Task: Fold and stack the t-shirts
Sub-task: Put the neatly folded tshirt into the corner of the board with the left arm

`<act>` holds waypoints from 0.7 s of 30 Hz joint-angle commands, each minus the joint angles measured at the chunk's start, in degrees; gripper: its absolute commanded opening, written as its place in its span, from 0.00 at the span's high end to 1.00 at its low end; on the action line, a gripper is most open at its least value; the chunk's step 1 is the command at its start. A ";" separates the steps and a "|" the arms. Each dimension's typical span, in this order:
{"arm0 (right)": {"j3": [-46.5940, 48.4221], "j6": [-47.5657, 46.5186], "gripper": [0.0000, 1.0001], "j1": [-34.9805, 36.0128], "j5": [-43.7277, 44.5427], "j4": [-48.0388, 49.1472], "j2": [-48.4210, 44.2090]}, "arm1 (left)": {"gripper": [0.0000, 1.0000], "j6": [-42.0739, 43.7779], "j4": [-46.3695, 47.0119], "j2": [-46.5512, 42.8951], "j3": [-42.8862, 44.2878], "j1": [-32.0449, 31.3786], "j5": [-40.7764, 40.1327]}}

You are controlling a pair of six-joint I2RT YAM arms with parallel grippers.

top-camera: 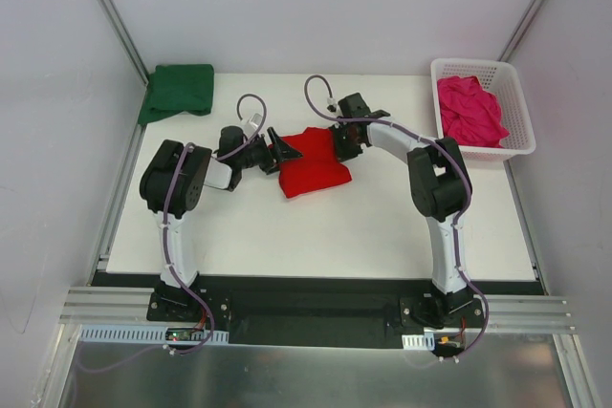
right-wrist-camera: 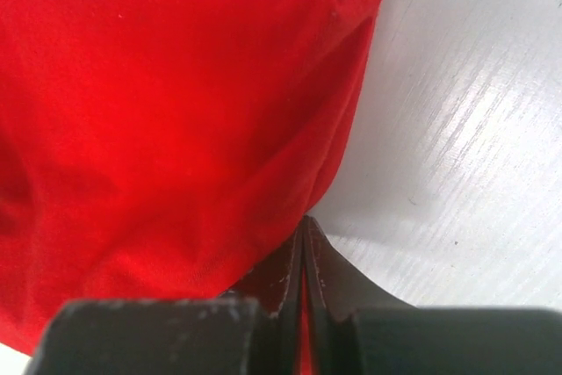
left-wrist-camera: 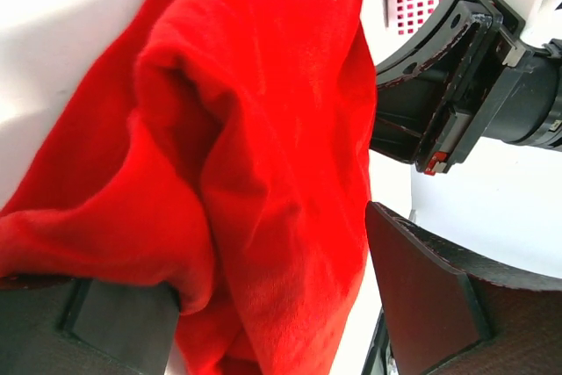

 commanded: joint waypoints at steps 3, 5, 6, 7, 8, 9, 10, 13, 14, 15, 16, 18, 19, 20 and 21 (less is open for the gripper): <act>-2.46 0.92 0.99 1.87 -2.54 -2.98 0.59 | 0.23 -0.41 -2.72 4.63 1.09 -3.84 -1.12; -2.46 0.84 0.99 1.87 -2.54 -3.15 0.41 | 0.24 -0.68 -2.72 5.25 1.79 -4.28 -1.12; -2.46 0.84 0.99 1.87 -2.37 -3.24 0.24 | 0.26 -0.68 -2.63 5.60 2.06 -4.63 -1.04; -2.54 0.75 0.99 1.87 -2.37 -3.33 0.15 | 0.30 -0.85 -2.72 6.13 2.32 -4.72 -0.77; -2.46 0.66 0.98 1.87 -2.28 -3.33 0.06 | 0.32 -0.94 -2.63 6.39 2.76 -4.72 -0.42; -2.46 0.75 0.99 1.96 -2.28 -3.42 0.06 | 0.35 -1.03 -2.72 6.74 2.85 -4.81 -0.25; -2.46 0.75 0.99 1.96 -2.19 -3.42 0.06 | 0.36 -1.03 -2.72 6.92 2.77 -4.81 -0.16; -2.28 0.84 0.99 1.87 -2.37 -3.42 0.06 | 0.40 -0.59 -2.81 7.01 2.59 -4.81 -0.24; -2.28 1.01 0.99 1.87 -2.54 -3.42 0.15 | 0.42 -0.68 -2.81 7.01 2.68 -4.81 -0.24; -2.19 1.10 0.99 1.87 -2.72 -3.50 0.23 | 0.45 -0.59 -2.90 7.10 2.59 -4.81 -0.24; -2.19 1.10 0.99 1.87 -2.81 -3.42 0.23 | 0.51 -0.59 -2.90 7.18 2.76 -4.81 -0.24; -2.28 1.19 0.99 1.87 -2.81 -3.50 0.15 | 0.56 -0.68 -2.81 7.45 3.11 -4.81 0.11; -2.37 1.10 0.99 1.87 -2.72 -3.59 0.06 | 0.59 -0.68 -2.81 7.80 3.38 -4.72 0.19; -2.37 1.01 0.98 1.96 -2.55 -3.68 0.06 | 0.69 -0.76 -2.90 7.89 3.55 -4.81 0.28; -2.54 1.01 0.99 1.87 -2.54 -3.59 -0.03 | 0.76 -0.94 -2.81 7.98 3.64 -4.81 0.37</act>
